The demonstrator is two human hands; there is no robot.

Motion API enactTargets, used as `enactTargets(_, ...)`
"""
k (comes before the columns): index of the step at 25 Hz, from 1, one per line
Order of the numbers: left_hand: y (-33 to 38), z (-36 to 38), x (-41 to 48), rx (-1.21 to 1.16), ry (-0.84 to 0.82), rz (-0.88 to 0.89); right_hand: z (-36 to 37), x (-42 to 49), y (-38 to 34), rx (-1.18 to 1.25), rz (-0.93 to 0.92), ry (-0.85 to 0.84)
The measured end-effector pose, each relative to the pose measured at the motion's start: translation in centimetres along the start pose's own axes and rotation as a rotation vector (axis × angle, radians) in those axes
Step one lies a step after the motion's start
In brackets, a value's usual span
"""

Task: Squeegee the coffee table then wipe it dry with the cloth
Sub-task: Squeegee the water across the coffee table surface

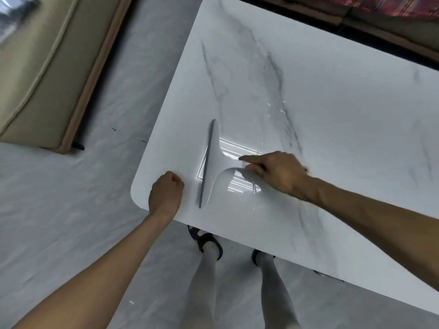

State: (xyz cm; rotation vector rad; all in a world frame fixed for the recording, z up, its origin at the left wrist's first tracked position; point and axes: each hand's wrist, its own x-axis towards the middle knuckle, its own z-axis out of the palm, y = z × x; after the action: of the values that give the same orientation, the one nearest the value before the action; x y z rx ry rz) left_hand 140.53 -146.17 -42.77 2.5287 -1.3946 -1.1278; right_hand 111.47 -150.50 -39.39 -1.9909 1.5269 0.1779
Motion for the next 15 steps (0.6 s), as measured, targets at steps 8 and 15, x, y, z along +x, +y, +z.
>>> enactTargets(8, -1.8, 1.4, -0.9, 0.035, -0.020, -0.019, 6.8, -2.6, -3.8, -0.047, -0.255, -0.238)
enactTargets(15, 0.8, 5.5, -3.8, 0.121, -0.208, 0.152, -0.2, -10.5, 10.4, -0.151, 0.100, -0.058)
